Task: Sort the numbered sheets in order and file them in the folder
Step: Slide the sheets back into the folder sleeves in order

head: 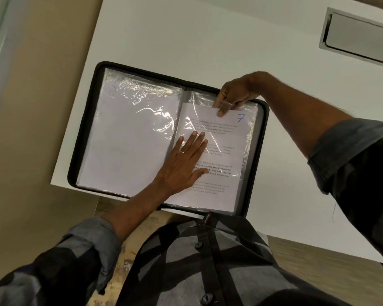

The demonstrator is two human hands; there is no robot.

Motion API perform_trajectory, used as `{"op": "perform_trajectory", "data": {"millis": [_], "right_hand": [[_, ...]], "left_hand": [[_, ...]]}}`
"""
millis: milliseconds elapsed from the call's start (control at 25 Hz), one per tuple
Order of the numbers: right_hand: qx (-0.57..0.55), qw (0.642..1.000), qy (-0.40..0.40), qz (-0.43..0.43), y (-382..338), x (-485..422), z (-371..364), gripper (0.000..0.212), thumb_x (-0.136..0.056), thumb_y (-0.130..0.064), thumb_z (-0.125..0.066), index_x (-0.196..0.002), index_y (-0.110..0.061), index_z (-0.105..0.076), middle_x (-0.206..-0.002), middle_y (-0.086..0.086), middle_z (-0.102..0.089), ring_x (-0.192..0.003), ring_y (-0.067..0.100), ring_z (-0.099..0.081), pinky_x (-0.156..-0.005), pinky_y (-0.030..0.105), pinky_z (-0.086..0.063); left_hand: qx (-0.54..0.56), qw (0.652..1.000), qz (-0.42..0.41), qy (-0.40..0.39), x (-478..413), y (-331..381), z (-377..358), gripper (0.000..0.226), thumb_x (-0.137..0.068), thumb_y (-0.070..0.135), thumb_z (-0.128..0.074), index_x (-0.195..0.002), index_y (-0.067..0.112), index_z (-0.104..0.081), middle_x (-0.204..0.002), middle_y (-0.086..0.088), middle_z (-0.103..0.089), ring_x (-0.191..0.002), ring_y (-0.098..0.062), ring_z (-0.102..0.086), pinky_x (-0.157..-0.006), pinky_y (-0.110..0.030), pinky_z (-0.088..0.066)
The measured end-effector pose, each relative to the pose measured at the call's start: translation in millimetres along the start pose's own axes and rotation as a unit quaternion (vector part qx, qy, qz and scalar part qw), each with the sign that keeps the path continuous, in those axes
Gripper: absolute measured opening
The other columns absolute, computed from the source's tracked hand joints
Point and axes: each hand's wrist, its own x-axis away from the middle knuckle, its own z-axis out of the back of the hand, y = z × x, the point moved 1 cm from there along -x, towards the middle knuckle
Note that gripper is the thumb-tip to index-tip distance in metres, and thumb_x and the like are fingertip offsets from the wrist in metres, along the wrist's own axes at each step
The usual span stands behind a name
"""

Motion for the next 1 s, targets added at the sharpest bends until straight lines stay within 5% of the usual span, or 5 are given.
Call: {"op": "perform_trajectory", "data": {"millis": [240,320,480,840,1000], "right_hand": [[0.019,0.997,0.069,0.007,0,14,-16,0.032,-0.086,-0.010,-0.078,-0.117,-0.006,-0.074,-0.099,0.000,-0.080,-0.087,0.017,-0.075,-0.081,0.031,-0.061],[0.075,0.977,0.192,0.052,2,22,-18,0.028,-0.090,-0.012,-0.075,-0.117,-0.004,-0.073,-0.096,-0.007,-0.079,-0.084,0.013,-0.069,-0.077,0.024,-0.056],[0.061,0.864,0.469,0.172,22,48,-42,0.025,-0.098,-0.019,-0.063,-0.121,-0.016,-0.074,-0.115,0.001,-0.075,-0.107,0.013,-0.069,-0.097,0.016,-0.047],[-0.028,0.787,0.587,0.188,113,64,-199,0.033,-0.104,-0.014,-0.049,-0.134,-0.010,-0.062,-0.131,-0.009,-0.063,-0.113,0.003,-0.058,-0.100,0.014,-0.044],[-0.087,0.744,0.627,0.213,117,85,-267,0.023,-0.107,-0.009,-0.046,-0.124,-0.014,-0.062,-0.115,-0.006,-0.067,-0.097,-0.008,-0.060,-0.088,0.019,-0.052]], "left_hand": [[-0.028,0.999,0.026,-0.009,16,35,-19,0.087,-0.103,0.064,-0.035,-0.162,0.007,-0.006,-0.171,-0.013,0.004,-0.158,-0.029,0.007,-0.124,-0.057,-0.012],[-0.029,0.999,0.021,-0.018,24,50,-29,0.093,-0.099,0.069,-0.035,-0.163,0.009,-0.003,-0.171,-0.011,0.007,-0.158,-0.029,0.009,-0.124,-0.060,-0.010],[-0.026,0.999,0.019,-0.027,32,72,-46,0.104,-0.091,0.081,-0.037,-0.163,0.016,0.001,-0.171,-0.007,0.012,-0.157,-0.029,0.012,-0.118,-0.072,0.001],[-0.049,0.994,0.076,-0.057,32,88,-50,0.066,-0.107,0.053,-0.027,-0.163,0.028,-0.004,-0.171,-0.003,0.010,-0.156,-0.028,0.015,-0.117,-0.071,0.004],[0.015,0.994,0.106,-0.032,34,93,-35,0.052,-0.109,0.044,-0.018,-0.161,0.037,-0.018,-0.171,0.004,-0.006,-0.158,-0.022,0.005,-0.121,-0.067,0.002]]}}
